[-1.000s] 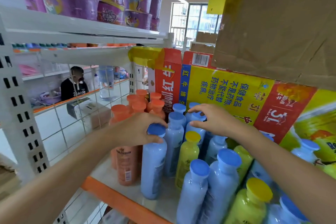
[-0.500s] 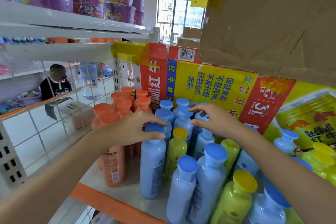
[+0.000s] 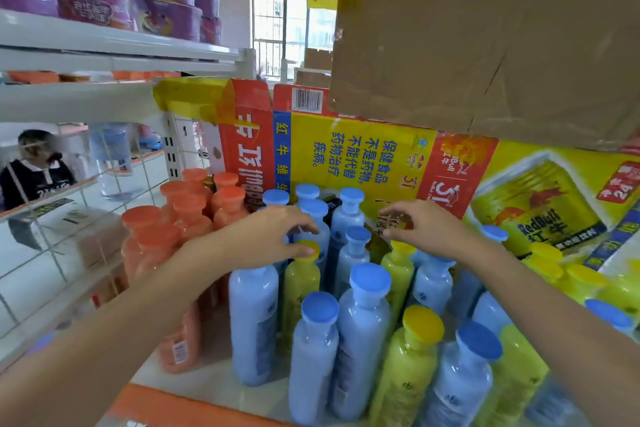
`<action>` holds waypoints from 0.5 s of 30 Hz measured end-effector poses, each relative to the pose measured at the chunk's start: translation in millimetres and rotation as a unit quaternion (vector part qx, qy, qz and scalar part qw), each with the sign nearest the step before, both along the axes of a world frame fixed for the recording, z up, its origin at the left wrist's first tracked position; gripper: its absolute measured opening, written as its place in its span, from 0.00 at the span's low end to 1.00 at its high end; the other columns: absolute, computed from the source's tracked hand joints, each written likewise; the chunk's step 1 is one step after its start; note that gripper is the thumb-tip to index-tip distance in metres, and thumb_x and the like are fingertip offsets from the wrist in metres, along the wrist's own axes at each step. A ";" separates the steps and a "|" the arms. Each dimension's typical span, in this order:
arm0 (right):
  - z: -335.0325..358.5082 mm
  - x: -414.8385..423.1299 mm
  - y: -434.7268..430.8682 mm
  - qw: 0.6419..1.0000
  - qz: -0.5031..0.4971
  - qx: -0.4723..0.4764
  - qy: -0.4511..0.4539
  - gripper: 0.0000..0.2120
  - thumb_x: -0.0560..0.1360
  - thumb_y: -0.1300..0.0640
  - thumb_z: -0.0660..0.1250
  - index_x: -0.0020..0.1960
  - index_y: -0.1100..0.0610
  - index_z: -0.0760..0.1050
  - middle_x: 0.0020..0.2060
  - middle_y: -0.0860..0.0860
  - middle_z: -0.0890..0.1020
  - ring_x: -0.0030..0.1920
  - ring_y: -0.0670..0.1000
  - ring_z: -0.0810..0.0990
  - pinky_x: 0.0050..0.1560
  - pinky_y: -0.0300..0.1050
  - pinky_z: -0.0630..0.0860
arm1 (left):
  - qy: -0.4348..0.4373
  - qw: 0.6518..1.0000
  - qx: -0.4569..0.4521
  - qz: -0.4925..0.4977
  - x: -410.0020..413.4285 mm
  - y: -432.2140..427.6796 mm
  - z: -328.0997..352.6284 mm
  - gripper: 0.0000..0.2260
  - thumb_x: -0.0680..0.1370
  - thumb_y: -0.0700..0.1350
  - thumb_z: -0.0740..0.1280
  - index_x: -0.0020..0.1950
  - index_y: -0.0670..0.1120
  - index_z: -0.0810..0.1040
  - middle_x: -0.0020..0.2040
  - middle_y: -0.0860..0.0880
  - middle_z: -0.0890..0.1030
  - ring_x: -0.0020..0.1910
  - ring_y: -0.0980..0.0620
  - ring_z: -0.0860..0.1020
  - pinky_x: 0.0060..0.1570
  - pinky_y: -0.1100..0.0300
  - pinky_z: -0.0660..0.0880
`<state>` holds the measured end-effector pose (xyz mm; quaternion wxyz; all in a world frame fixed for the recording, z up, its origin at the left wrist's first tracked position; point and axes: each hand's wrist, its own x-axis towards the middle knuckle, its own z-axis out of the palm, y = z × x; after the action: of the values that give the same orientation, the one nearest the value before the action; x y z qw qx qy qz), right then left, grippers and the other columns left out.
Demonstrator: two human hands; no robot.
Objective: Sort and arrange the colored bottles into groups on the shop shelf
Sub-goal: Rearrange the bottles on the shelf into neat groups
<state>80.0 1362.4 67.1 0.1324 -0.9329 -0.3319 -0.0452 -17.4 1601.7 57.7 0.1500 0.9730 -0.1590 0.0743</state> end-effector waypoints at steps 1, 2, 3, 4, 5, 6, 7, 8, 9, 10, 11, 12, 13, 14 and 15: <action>-2.5 0.8 -4.9 1.000 -0.007 -0.011 0.005 0.20 0.75 0.50 0.66 0.66 0.52 0.71 0.65 0.51 0.74 0.63 0.51 0.73 0.58 0.43 0.69 | 0.013 1.000 0.013 -0.001 4.6 -3.4 -0.2 0.18 0.74 0.52 0.67 0.63 0.50 0.73 0.59 0.53 0.74 0.53 0.57 0.73 0.57 0.60 0.70; -5.7 1.9 -9.3 1.000 -0.011 -0.020 0.012 0.20 0.75 0.50 0.66 0.66 0.52 0.71 0.65 0.51 0.74 0.63 0.51 0.73 0.58 0.43 0.68 | 0.024 0.999 0.028 0.000 8.5 -6.2 -1.0 0.19 0.74 0.52 0.68 0.63 0.51 0.72 0.59 0.54 0.73 0.53 0.57 0.72 0.57 0.58 0.71; -8.9 2.0 -12.8 0.999 -0.012 -0.027 0.020 0.20 0.75 0.51 0.67 0.65 0.51 0.71 0.64 0.50 0.74 0.62 0.51 0.73 0.58 0.43 0.68 | 0.034 0.998 0.046 0.001 12.0 -8.0 -2.0 0.20 0.73 0.52 0.69 0.63 0.51 0.72 0.59 0.54 0.73 0.53 0.56 0.72 0.58 0.57 0.70; -12.1 2.1 -15.0 0.999 -0.012 -0.036 0.026 0.20 0.74 0.51 0.67 0.65 0.51 0.72 0.64 0.50 0.75 0.62 0.51 0.73 0.59 0.43 0.68 | 0.040 0.997 0.060 0.002 15.2 -9.0 -3.1 0.21 0.72 0.52 0.70 0.63 0.51 0.72 0.59 0.54 0.74 0.54 0.56 0.72 0.57 0.58 0.70; -15.4 2.2 -16.6 0.998 -0.012 -0.047 0.030 0.20 0.74 0.51 0.68 0.65 0.50 0.72 0.64 0.50 0.74 0.63 0.51 0.73 0.59 0.44 0.68 | 0.048 0.996 0.070 0.006 18.1 -9.3 -3.8 0.21 0.71 0.52 0.71 0.63 0.50 0.73 0.60 0.52 0.74 0.55 0.55 0.72 0.56 0.59 0.70; -18.8 2.8 -17.4 0.998 -0.011 -0.056 0.027 0.21 0.74 0.51 0.68 0.65 0.50 0.71 0.65 0.49 0.74 0.63 0.51 0.72 0.59 0.44 0.67 | 0.055 0.995 0.077 0.009 20.3 -9.7 -4.3 0.21 0.71 0.51 0.71 0.62 0.50 0.73 0.60 0.51 0.75 0.54 0.55 0.72 0.54 0.62 0.70; -21.6 3.7 -17.4 0.998 -0.012 -0.064 0.021 0.21 0.73 0.51 0.68 0.66 0.49 0.71 0.65 0.49 0.74 0.64 0.51 0.72 0.60 0.44 0.67 | 0.065 0.994 0.085 0.012 21.7 -10.1 -4.6 0.21 0.71 0.51 0.71 0.62 0.50 0.73 0.60 0.51 0.75 0.54 0.55 0.72 0.52 0.63 0.69; -23.5 4.2 -16.9 0.998 -0.014 -0.068 0.012 0.21 0.73 0.51 0.68 0.66 0.49 0.71 0.64 0.50 0.74 0.64 0.52 0.71 0.60 0.43 0.66 | 0.072 0.993 0.092 0.013 23.1 -11.2 -4.6 0.20 0.71 0.50 0.71 0.62 0.50 0.73 0.60 0.51 0.75 0.55 0.55 0.72 0.52 0.64 0.68; -24.6 4.5 -16.0 0.997 -0.017 -0.070 0.003 0.21 0.73 0.51 0.68 0.66 0.49 0.71 0.64 0.50 0.74 0.64 0.52 0.71 0.59 0.42 0.65 | 0.076 0.992 0.099 0.013 24.0 -12.5 -4.4 0.20 0.71 0.50 0.71 0.62 0.49 0.73 0.60 0.51 0.75 0.57 0.54 0.72 0.51 0.64 0.67; -25.6 5.2 -15.1 0.997 -0.020 -0.071 -0.004 0.21 0.73 0.51 0.68 0.65 0.49 0.71 0.63 0.51 0.73 0.64 0.52 0.70 0.58 0.41 0.65 | 0.074 0.992 0.104 0.011 24.7 -13.9 -4.0 0.20 0.72 0.49 0.71 0.62 0.49 0.73 0.60 0.51 0.75 0.57 0.53 0.72 0.52 0.64 0.67; -25.8 5.6 -14.0 0.997 -0.022 -0.070 -0.008 0.21 0.73 0.51 0.69 0.65 0.49 0.71 0.62 0.52 0.73 0.63 0.53 0.70 0.58 0.41 0.64 | 0.071 0.992 0.108 0.009 24.8 -15.3 -3.7 0.20 0.72 0.49 0.70 0.62 0.49 0.73 0.60 0.51 0.74 0.58 0.53 0.72 0.52 0.64 0.67; -26.0 6.0 -13.0 0.997 -0.023 -0.070 -0.010 0.21 0.73 0.52 0.68 0.65 0.49 0.71 0.61 0.52 0.73 0.63 0.53 0.70 0.57 0.41 0.65 | 0.069 0.991 0.111 0.008 24.2 -16.7 -3.5 0.19 0.73 0.49 0.70 0.63 0.49 0.73 0.61 0.51 0.74 0.59 0.52 0.72 0.52 0.64 0.66; -25.7 4.7 -11.9 0.997 -0.025 -0.072 -0.011 0.20 0.73 0.52 0.68 0.65 0.50 0.72 0.61 0.52 0.72 0.63 0.53 0.70 0.57 0.41 0.65 | 0.069 0.991 0.113 0.009 23.0 -17.7 -3.4 0.19 0.73 0.50 0.69 0.63 0.49 0.72 0.61 0.50 0.74 0.59 0.52 0.71 0.53 0.63 0.67; -25.1 3.0 -10.8 0.997 -0.024 -0.074 -0.012 0.20 0.74 0.53 0.68 0.65 0.50 0.71 0.61 0.52 0.72 0.63 0.53 0.70 0.56 0.41 0.64 | 0.069 0.991 0.116 0.010 22.0 -18.4 -3.4 0.19 0.74 0.50 0.69 0.63 0.49 0.72 0.62 0.50 0.73 0.60 0.51 0.71 0.55 0.62 0.67; -24.3 1.8 -10.1 0.997 -0.022 -0.077 -0.014 0.20 0.74 0.53 0.67 0.65 0.50 0.71 0.61 0.53 0.72 0.63 0.53 0.70 0.55 0.41 0.65 | 0.068 0.990 0.120 0.009 21.1 -19.1 -3.1 0.19 0.74 0.50 0.69 0.63 0.49 0.72 0.62 0.50 0.73 0.60 0.51 0.71 0.57 0.60 0.68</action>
<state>81.8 1352.3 42.9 0.0544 -0.9466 -0.3158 -0.0356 3.7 1582.7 54.6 0.0420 0.9882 -0.1471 -0.0099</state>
